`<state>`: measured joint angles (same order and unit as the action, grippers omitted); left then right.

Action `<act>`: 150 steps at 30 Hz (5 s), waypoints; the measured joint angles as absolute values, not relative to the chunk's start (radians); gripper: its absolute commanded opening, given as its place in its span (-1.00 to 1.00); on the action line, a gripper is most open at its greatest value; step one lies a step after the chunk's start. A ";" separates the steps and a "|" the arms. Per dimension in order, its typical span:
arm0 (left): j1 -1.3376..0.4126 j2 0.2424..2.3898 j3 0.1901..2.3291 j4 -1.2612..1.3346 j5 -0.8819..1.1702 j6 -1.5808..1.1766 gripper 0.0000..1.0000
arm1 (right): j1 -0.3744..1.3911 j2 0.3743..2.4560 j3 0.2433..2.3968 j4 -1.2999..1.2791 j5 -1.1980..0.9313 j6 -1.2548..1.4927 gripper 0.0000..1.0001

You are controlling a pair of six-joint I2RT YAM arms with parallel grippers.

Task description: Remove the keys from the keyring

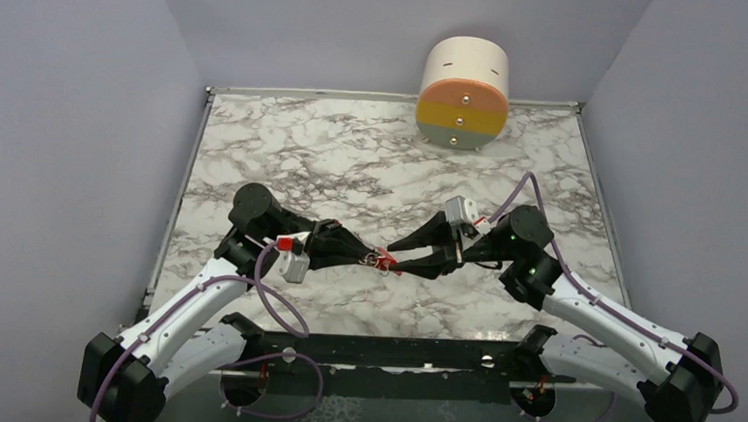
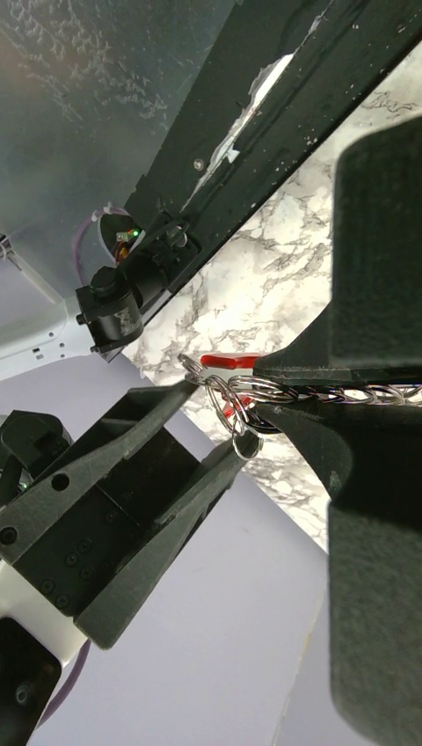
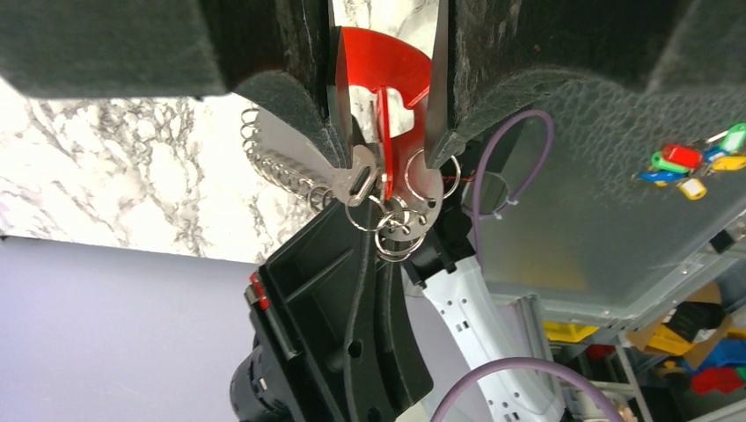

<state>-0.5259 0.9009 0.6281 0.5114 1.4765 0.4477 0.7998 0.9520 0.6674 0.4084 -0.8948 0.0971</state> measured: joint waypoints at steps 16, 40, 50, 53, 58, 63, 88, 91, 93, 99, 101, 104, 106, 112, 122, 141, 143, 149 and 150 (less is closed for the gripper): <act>-0.531 0.892 0.628 0.511 1.477 0.440 -1.00 | 0.799 0.929 0.667 0.380 -0.835 0.059 -0.28; -0.544 0.929 0.628 0.511 1.432 0.445 -1.00 | 0.799 0.986 0.667 0.407 -0.858 0.101 -0.72; -0.544 0.939 0.628 0.506 1.429 0.442 -1.00 | 0.797 0.987 0.667 0.408 -0.870 0.100 -0.97; -0.546 0.930 0.628 0.508 1.415 0.443 -1.00 | 0.802 0.966 0.667 0.393 -0.853 0.081 -0.97; -0.553 0.918 0.628 0.524 1.369 0.443 -1.00 | 0.811 0.891 0.656 0.361 -0.781 0.043 -0.97; -0.566 0.916 0.628 0.530 1.322 0.434 -1.00 | 0.817 0.836 0.625 0.358 -0.714 0.010 -0.97; -0.582 0.861 0.610 0.496 1.198 0.339 -1.00 | 0.845 0.742 0.540 0.416 -0.595 -0.237 -0.97; -0.569 0.846 0.610 0.489 1.194 0.342 -1.00 | 0.844 0.805 0.647 0.332 -0.626 -0.295 -0.97; -0.564 0.841 0.615 0.489 1.181 0.345 -1.00 | 0.843 0.839 0.708 0.281 -0.638 -0.329 -0.97; -0.561 0.839 0.642 0.452 1.107 0.349 -1.00 | 0.835 0.839 0.777 0.158 -0.643 -0.438 -0.97; -0.563 0.840 0.648 0.439 1.081 0.350 -1.00 | 0.834 0.847 0.818 0.088 -0.641 -0.484 -0.97; -0.565 0.841 0.665 0.416 1.060 0.356 -1.00 | 0.834 0.858 0.850 0.044 -0.622 -0.545 -0.97; -0.565 0.844 0.673 0.399 1.056 0.362 -1.00 | 0.834 0.858 0.850 0.041 -0.608 -0.574 -0.97; -0.563 0.844 0.676 0.367 1.053 0.390 -0.44 | 0.844 0.856 0.811 0.088 -0.556 -0.624 -0.97; -0.560 0.904 0.703 0.297 1.029 0.359 0.79 | 0.820 0.837 0.780 0.221 -0.378 -0.663 -0.97; -0.626 0.952 0.686 0.771 0.657 -0.078 -0.68 | 0.819 0.837 0.780 0.264 -0.373 -0.648 -0.97; -0.647 0.976 0.687 0.805 0.628 -0.107 -0.80 | 0.819 0.837 0.780 0.264 -0.373 -0.648 -0.97; -0.677 1.056 0.717 0.851 0.580 -0.158 -0.82 | 0.819 0.836 0.778 0.271 -0.376 -0.641 -0.97; -0.679 1.068 0.723 0.853 0.575 -0.164 -0.82 | 0.819 0.836 0.776 0.272 -0.376 -0.640 -0.97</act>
